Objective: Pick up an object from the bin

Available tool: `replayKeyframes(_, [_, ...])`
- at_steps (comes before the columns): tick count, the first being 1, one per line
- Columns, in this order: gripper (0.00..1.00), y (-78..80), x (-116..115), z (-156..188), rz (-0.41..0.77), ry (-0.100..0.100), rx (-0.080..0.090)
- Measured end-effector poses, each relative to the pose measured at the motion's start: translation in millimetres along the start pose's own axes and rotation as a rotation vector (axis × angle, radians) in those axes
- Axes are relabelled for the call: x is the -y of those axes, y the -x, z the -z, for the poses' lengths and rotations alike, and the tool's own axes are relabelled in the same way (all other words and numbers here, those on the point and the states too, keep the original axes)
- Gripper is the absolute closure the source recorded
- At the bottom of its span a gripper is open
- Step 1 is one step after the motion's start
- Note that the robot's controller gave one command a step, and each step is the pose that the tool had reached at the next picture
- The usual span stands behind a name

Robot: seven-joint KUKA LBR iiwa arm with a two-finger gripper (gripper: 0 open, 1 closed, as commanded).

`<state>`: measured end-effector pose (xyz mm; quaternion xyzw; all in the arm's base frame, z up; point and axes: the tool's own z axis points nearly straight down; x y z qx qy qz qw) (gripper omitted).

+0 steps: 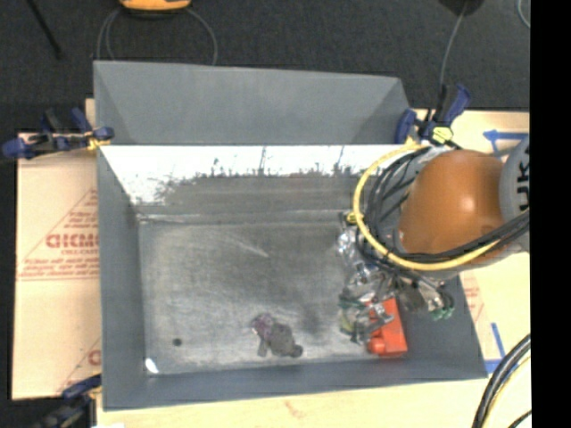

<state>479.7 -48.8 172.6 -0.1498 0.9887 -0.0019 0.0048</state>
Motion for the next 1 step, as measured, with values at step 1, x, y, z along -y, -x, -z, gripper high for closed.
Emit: replayKeyframes(1, [1.00, 8.2, 7.0, 116.0, -0.004, -0.001, 0.003])
